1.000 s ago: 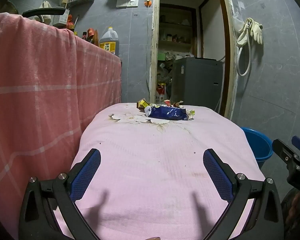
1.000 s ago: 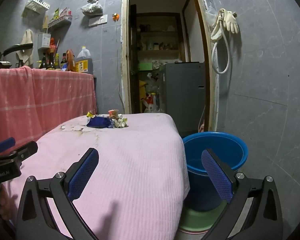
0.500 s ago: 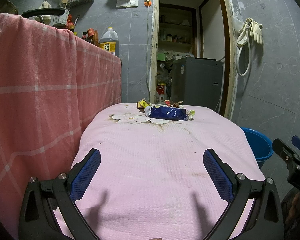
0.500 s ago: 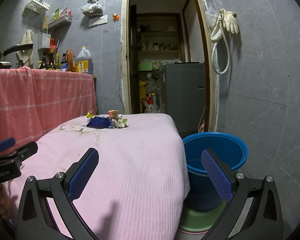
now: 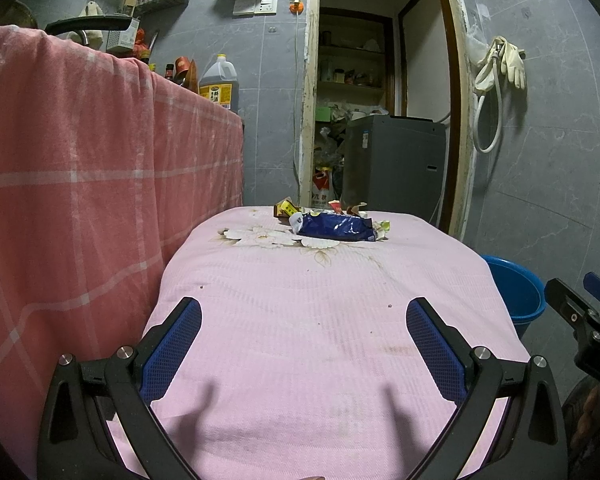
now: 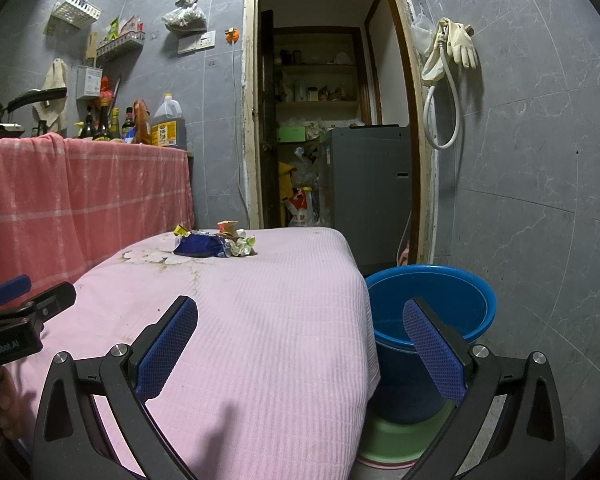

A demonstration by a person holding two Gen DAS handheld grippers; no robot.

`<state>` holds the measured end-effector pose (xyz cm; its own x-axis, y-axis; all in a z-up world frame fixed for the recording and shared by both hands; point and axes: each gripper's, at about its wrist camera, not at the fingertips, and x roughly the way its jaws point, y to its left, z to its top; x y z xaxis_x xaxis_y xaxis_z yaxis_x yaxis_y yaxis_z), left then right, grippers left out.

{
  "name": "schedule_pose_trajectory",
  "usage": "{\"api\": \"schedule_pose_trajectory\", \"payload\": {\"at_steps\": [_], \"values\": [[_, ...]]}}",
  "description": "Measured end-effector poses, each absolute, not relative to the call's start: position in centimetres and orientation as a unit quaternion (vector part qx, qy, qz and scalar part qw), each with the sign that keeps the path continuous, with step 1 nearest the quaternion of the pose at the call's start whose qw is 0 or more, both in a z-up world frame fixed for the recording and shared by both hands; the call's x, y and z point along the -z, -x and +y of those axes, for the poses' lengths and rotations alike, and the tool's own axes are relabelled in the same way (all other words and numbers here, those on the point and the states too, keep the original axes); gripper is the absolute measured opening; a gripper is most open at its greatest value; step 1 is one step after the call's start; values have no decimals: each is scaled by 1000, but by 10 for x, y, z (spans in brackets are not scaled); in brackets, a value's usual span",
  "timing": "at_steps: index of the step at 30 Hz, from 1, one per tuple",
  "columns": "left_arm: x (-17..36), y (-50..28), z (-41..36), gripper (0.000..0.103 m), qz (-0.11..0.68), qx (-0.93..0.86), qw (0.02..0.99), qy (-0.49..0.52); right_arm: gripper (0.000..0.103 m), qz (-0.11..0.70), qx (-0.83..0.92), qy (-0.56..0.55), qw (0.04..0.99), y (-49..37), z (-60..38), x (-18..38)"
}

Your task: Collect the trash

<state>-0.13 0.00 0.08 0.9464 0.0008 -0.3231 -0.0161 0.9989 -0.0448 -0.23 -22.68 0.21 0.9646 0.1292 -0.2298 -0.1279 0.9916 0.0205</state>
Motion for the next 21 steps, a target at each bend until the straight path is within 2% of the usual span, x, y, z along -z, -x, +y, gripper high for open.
{"api": "schedule_pose_trajectory", "payload": {"at_steps": [21], "values": [[-1, 1, 0, 100, 163, -4, 986, 24, 103, 115, -65, -3, 991, 3, -227, -2]]}}
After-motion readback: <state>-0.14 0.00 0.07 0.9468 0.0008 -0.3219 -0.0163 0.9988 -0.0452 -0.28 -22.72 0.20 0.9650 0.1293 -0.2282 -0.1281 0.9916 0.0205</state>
